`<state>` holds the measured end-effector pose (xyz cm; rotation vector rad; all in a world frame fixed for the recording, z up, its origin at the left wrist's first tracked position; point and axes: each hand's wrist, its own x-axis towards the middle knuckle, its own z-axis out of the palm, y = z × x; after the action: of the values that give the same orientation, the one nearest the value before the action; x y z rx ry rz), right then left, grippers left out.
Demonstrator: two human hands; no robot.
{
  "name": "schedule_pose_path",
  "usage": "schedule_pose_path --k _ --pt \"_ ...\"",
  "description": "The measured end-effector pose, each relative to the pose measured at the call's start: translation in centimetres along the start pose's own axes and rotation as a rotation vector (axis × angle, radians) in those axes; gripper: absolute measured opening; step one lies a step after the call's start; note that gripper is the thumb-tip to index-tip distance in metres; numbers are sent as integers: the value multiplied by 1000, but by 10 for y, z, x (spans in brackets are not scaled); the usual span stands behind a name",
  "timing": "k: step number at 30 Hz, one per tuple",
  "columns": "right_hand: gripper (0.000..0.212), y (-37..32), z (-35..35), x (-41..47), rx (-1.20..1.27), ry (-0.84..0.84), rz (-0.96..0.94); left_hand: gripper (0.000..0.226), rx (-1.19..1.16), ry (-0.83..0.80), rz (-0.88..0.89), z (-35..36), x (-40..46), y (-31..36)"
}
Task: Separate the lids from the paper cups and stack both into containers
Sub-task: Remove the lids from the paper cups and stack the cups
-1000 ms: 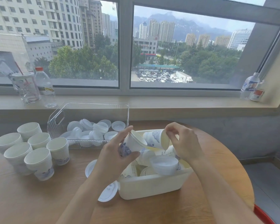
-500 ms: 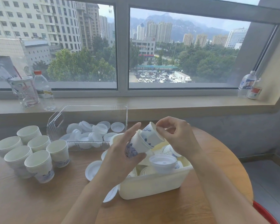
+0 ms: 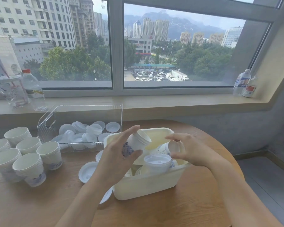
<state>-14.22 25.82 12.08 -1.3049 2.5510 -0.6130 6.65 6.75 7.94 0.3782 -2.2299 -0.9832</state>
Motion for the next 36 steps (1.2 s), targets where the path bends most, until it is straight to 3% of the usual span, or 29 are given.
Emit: schedule_pose_path --k 3,7,13,16,19,24,29,32,36 --pt "63 3 10 7 -84 20 -3 77 -18 2 -13 5 0 -2" --pt "48 5 10 9 -105 140 -58 77 -59 10 -48 4 0 -4" --pt "28 -18 -5 2 417 478 -143 77 -56 25 -43 -1 -4 -1" --pt "23 -42 3 3 698 458 -172 76 -70 43 -39 0 -6 1" --pt "33 -63 16 2 837 380 -170 77 -111 52 -45 -1 -7 2" --pt "70 -78 32 3 721 261 -245 85 -174 43 -76 -4 -11 2" --pt "81 -81 34 7 534 302 -310 86 -158 32 -93 -11 -15 -6" --pt "75 -84 34 8 476 308 -330 87 -167 44 -96 -14 -18 -7" --pt "48 -85 36 7 488 280 -325 87 -187 130 -84 -19 -17 -7"
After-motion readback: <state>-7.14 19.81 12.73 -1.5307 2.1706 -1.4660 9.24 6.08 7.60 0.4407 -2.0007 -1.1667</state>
